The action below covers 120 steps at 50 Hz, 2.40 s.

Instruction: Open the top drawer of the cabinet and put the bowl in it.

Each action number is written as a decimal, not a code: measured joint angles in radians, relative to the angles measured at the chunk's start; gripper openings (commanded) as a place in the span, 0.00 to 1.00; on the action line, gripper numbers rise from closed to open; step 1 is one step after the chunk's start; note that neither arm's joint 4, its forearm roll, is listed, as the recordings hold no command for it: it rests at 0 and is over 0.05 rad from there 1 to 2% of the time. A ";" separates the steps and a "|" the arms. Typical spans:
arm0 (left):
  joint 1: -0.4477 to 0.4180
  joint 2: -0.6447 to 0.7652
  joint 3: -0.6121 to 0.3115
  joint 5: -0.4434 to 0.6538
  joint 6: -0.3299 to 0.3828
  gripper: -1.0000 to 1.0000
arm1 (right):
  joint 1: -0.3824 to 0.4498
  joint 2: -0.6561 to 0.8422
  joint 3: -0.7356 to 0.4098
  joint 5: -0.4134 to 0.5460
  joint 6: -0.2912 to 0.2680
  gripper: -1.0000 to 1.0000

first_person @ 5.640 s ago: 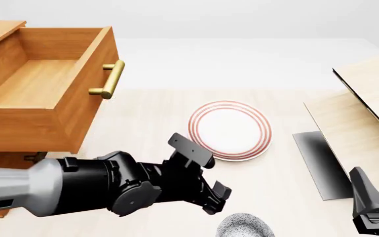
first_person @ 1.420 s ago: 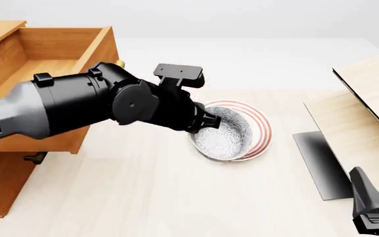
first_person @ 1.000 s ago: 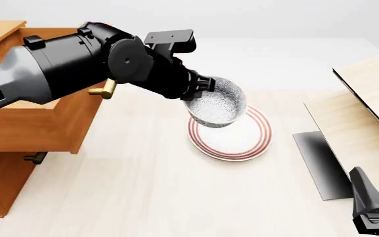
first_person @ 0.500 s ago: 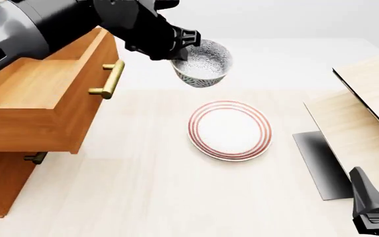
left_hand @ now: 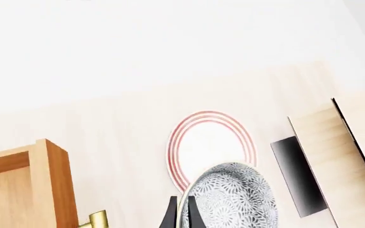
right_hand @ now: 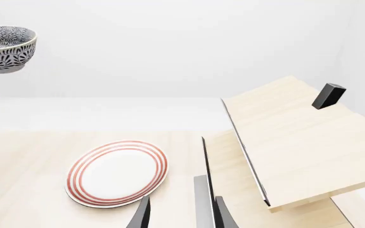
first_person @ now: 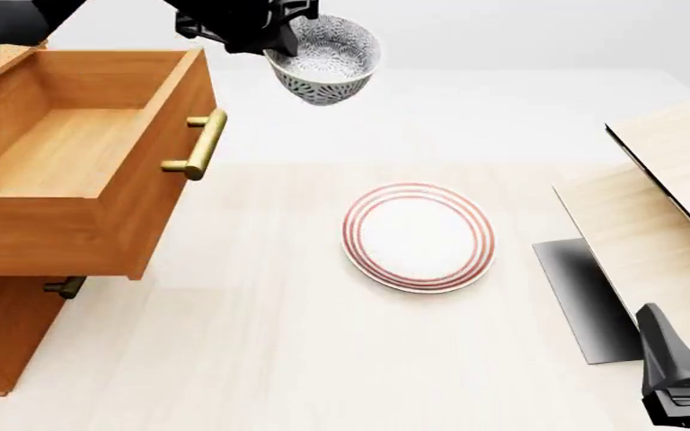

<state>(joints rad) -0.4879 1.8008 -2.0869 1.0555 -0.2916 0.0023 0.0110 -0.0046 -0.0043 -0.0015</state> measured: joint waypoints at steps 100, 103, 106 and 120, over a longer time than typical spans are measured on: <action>0.518 -0.480 0.594 -0.163 -0.151 0.00 | 0.000 0.000 0.000 0.000 0.000 1.00; 0.527 -0.484 0.613 -0.175 -0.154 0.00 | 0.000 0.000 0.000 0.000 0.000 1.00; 0.537 -0.488 0.630 -0.186 -0.158 0.00 | 0.000 0.000 0.000 0.000 0.000 1.00; 0.580 -0.492 0.686 -0.232 -0.171 0.00 | 0.000 0.000 0.000 0.000 0.000 1.00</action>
<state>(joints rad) 0.0920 1.3091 -1.4007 0.8238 -0.4625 0.0023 0.0110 -0.0046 -0.0043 -0.0017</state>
